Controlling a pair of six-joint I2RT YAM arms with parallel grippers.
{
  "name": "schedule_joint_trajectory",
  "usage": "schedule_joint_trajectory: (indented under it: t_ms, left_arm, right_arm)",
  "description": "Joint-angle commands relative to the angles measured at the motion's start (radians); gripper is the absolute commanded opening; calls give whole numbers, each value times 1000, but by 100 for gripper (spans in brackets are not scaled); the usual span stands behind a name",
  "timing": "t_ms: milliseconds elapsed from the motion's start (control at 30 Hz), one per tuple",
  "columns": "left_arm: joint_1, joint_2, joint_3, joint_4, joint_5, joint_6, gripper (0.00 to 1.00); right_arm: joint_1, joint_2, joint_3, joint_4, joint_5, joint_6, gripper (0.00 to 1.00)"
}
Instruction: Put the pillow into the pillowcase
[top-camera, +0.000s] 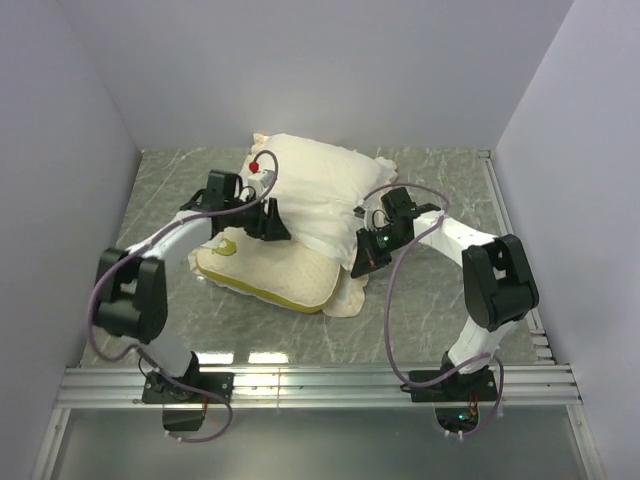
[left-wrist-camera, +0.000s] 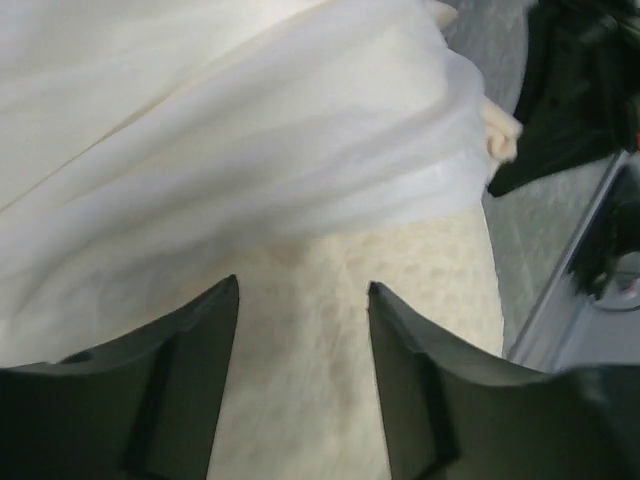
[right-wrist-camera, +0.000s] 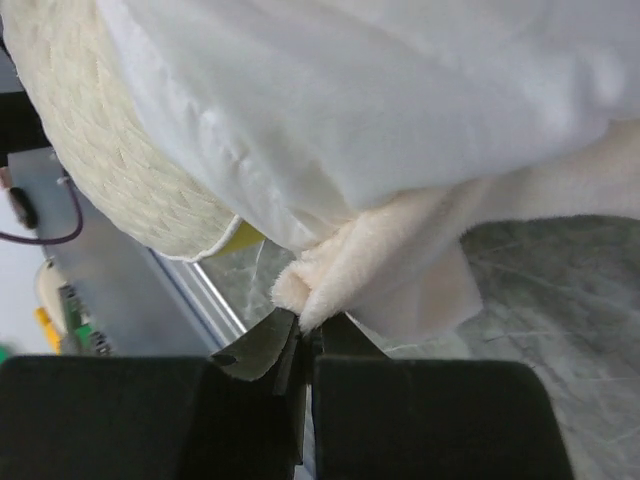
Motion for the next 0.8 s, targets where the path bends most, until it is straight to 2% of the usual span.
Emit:
schedule_joint_trajectory:
  t_ms: [0,33,100,133,200,267,367,433,500,600,633,767]
  left_arm:
    - [-2,-200,15,-326,-13,565,62]
    - [-6,-238,-11,-369,-27,730,81]
    - [-64,-350,-58,-432,-106,855,90]
    - [-102,-386,-121,-425,-145,897,91]
    - [-224,-476,-193,-329,-202,958,99]
    - [-349,-510,-294,-217,-302,942,99]
    - [-475,-458,-373,-57,-419,958,99]
    - [-503,-412,-414,91,-458,948,99]
    - [-537,-317,-425,201,-536,900,86]
    - [-532,-165,-335,296,-621,724,6]
    - [-514,-133,-246,295,-618,610,0]
    - [-361,-75,-53,270,-586,358,0]
  right_arm:
    - [-18,10,-9,-86,-91,-4,0]
    - [-18,7,-12,-78,-89,19,0]
    - [-18,7,-12,-75,-92,26,0]
    - [-18,10,-12,-75,-95,30,0]
    - [-18,17,-13,-74,-98,35,0]
    - [-18,20,-14,-77,-101,38,0]
    - [-18,22,-17,-81,-112,38,0]
    - [-16,20,-18,-97,-123,29,0]
    - [-13,16,-26,-100,-130,26,0]
    - [7,16,-33,-124,-143,9,0]
    - [15,14,-36,-149,-144,7,0]
    - [68,10,-8,-299,-193,-125,0]
